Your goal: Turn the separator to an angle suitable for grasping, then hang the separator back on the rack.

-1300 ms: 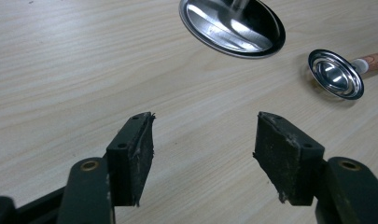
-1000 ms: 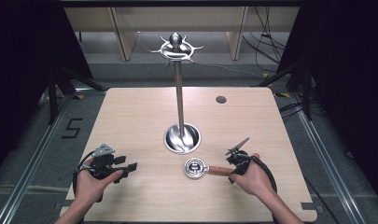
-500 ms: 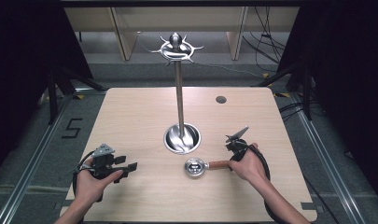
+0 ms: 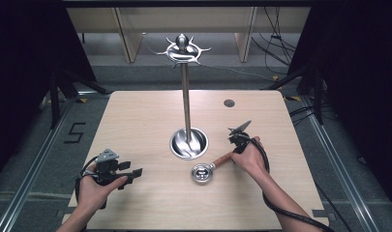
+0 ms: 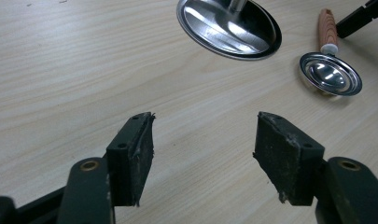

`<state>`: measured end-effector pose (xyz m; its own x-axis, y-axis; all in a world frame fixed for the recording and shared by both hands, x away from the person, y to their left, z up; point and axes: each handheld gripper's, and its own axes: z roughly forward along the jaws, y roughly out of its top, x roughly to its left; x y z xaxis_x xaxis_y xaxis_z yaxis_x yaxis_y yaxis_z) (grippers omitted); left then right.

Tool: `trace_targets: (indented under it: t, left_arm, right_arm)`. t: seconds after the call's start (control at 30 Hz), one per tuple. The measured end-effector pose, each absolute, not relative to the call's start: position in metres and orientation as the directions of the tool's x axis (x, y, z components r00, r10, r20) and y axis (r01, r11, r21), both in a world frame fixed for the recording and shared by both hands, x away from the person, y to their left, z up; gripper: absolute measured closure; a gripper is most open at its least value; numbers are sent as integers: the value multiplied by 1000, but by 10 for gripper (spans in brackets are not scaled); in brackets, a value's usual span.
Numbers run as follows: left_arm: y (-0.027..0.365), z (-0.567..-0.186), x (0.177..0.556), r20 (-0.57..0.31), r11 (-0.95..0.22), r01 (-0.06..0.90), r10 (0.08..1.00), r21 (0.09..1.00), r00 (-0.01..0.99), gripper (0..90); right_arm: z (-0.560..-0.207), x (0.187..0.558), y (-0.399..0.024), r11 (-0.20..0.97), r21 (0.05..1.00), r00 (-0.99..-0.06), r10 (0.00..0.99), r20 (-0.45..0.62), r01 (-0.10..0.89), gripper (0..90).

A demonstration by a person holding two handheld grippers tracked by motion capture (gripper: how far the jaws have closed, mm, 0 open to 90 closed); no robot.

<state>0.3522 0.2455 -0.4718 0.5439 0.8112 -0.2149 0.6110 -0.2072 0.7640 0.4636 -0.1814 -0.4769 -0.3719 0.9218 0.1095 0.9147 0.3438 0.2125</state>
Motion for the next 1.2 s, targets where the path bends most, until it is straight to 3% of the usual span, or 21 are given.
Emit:
trace_targets:
  t: [0.1, 0.47, 0.5, 0.6, 0.63, 0.77, 0.9, 0.97, 1.03, 1.07, 1.1, 1.2]
  left_arm:
    - [245, -472, 352, -218, -202, 612, 812, 764, 541, 366]
    - [245, -472, 353, -216, -207, 611, 810, 764, 545, 367]
    - [245, -472, 353, -218, -205, 611, 811, 764, 544, 367]
    - [244, -473, 354, -218, -207, 611, 809, 764, 546, 367]
    - [244, -473, 354, -218, -207, 611, 809, 764, 546, 367]
    - [243, -473, 351, -238, -183, 618, 811, 765, 535, 366]
    - [245, -473, 351, -237, -180, 616, 813, 767, 532, 366]
    - [245, -472, 352, -231, -187, 619, 815, 763, 531, 366]
    - [244, -472, 354, -218, -206, 614, 811, 762, 543, 367]
    - [242, -472, 353, -225, -192, 615, 815, 765, 534, 366]
    - [242, -472, 353, -225, -192, 615, 815, 765, 534, 366]
    - [243, -473, 353, -229, -198, 620, 810, 759, 540, 366]
  right_arm:
    - [-476, 472, -172, 323, 226, -360, 921, 147, 919, 900]
    - [-472, 482, -156, 315, 237, -351, 928, 126, 919, 851]
    - [-470, 480, -152, 302, 256, -329, 942, 70, 918, 828]
    - [-460, 473, -153, 258, 310, -300, 949, 98, 915, 695]
    - [-460, 473, -153, 258, 310, -300, 949, 98, 915, 695]
    - [-458, 463, -143, 239, 234, -279, 947, 158, 942, 606]
    - [-463, 460, -129, 216, 231, -259, 949, 178, 949, 504]
    - [-464, 461, -128, 236, 214, -275, 945, 177, 948, 496]
    - [-465, 464, -121, 192, 185, -225, 959, 174, 964, 473]
    - [-467, 464, -121, 209, 216, -250, 951, 184, 954, 472]
    - [-466, 463, -117, 156, 181, -193, 959, 207, 971, 471]
    - [-468, 466, -113, 152, 152, -180, 966, 188, 977, 439]
